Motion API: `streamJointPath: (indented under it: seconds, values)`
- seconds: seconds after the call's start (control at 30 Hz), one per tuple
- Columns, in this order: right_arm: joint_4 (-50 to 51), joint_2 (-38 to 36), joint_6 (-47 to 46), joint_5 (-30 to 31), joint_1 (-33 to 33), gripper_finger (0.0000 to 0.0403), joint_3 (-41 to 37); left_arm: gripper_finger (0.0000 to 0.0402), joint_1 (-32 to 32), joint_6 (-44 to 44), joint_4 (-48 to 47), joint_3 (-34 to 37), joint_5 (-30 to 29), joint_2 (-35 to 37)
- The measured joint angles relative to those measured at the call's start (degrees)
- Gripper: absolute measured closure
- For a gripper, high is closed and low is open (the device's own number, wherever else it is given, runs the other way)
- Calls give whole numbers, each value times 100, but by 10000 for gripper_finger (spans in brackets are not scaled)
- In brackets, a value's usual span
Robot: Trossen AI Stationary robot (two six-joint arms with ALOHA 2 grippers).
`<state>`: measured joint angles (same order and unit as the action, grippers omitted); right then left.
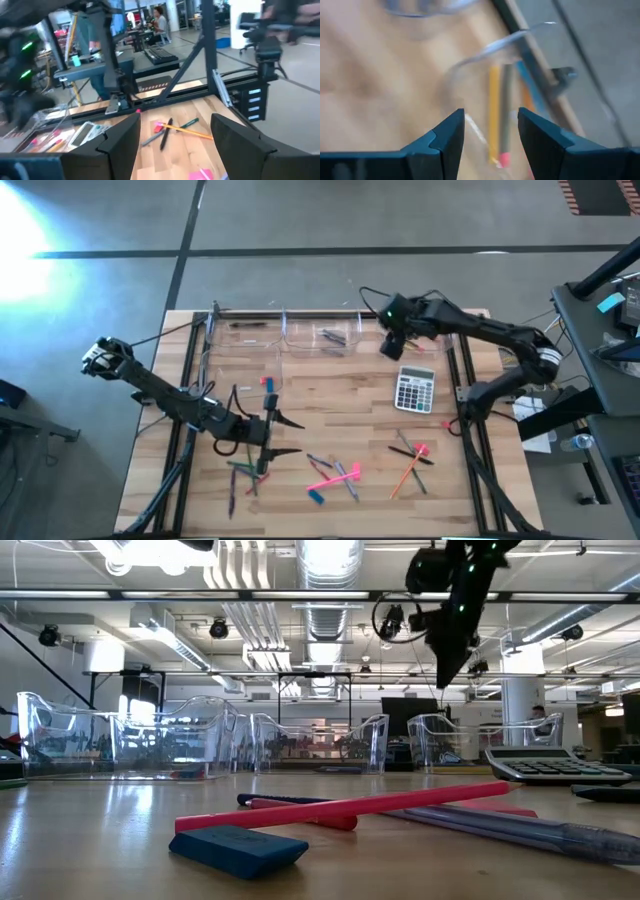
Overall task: Sort crayons/erasers/pens/pencils in bins
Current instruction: Put the blue pen into the top left transparent bin
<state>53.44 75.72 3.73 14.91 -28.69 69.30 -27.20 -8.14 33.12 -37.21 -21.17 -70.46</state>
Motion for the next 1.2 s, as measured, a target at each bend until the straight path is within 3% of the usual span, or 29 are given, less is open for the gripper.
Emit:
streamJointPath:
  seconds: [0.23, 0.4, 0.53, 0.67, 0.97, 1.13, 1.2]
  values:
    - [87, -926, -1541, -189, 1696, 227, -313, 173, 9, 133, 7, 2, -30, 0]
    - [-799, -1412, -2435, -3, 3393, 227, -913, 173, 9, 303, -204, -15, -29, 0]
    - [-2445, -1603, -2745, 428, 4698, 227, -1625, 176, -15, 410, -1678, -493, -35, -2]
    - [-4509, -1596, -2364, 462, 5587, 227, -2260, 188, -24, 1228, -3613, -1254, -33, -70]
    - [-8284, -902, -1010, 779, 6413, 227, -3333, 199, -133, 3133, -7111, -2435, 510, -407]
    - [-8869, -327, -951, 787, 6406, 227, -3340, 199, -139, 5650, -8455, -2289, 992, -430]
    - [-8860, -144, -966, 786, 6406, 227, -3252, 199, -234, 6233, -8744, -2046, 1133, -404]
